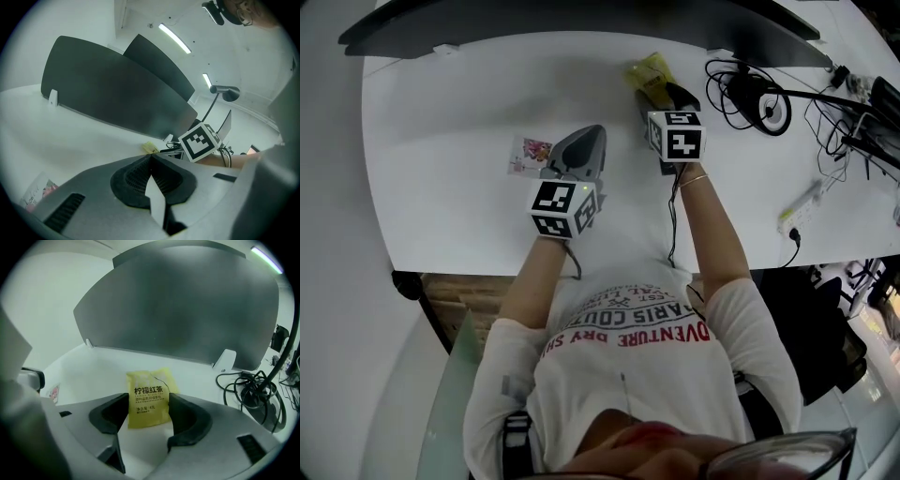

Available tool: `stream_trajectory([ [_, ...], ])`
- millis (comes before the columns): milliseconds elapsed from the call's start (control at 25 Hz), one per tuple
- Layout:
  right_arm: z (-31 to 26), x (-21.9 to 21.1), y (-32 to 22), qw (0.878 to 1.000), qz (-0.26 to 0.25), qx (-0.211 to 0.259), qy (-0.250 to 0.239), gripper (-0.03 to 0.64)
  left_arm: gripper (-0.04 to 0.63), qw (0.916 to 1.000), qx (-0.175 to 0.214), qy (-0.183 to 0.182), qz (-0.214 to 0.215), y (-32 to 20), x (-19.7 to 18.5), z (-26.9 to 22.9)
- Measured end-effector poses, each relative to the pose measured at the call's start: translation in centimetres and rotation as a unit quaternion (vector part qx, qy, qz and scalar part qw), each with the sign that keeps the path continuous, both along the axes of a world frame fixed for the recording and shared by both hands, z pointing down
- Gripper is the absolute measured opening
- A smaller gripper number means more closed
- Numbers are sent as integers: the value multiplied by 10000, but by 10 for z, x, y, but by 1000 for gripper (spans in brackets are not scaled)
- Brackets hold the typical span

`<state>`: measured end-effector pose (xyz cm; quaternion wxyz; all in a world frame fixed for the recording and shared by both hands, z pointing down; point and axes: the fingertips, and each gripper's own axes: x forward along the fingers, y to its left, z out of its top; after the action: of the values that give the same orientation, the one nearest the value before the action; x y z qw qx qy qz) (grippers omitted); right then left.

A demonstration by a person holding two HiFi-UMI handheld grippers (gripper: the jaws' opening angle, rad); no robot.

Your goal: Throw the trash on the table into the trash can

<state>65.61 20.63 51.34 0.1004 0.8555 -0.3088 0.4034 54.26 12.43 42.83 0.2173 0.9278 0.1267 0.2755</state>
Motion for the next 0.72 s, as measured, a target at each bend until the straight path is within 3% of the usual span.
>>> stream_trajectory([
  [160,-1,-4,-3,9998,-178,-16,-54,253,23,10000,0,-8,75,3,1,2],
  [280,-2,-9,-5,9993,-351,-124,10,70,23,9999,-65,-38,130,8,0,3],
  [360,-4,-9,-4,9993,-354,-96,25,38,23,9999,-106,-39,128,8,-1,3],
  [520,-14,-14,0,9994,-297,166,-70,26,23,9999,-86,-2,125,8,-3,-2],
  [720,-52,-38,7,9982,-411,402,161,26,23,9999,-63,146,-6,11,-15,-25],
])
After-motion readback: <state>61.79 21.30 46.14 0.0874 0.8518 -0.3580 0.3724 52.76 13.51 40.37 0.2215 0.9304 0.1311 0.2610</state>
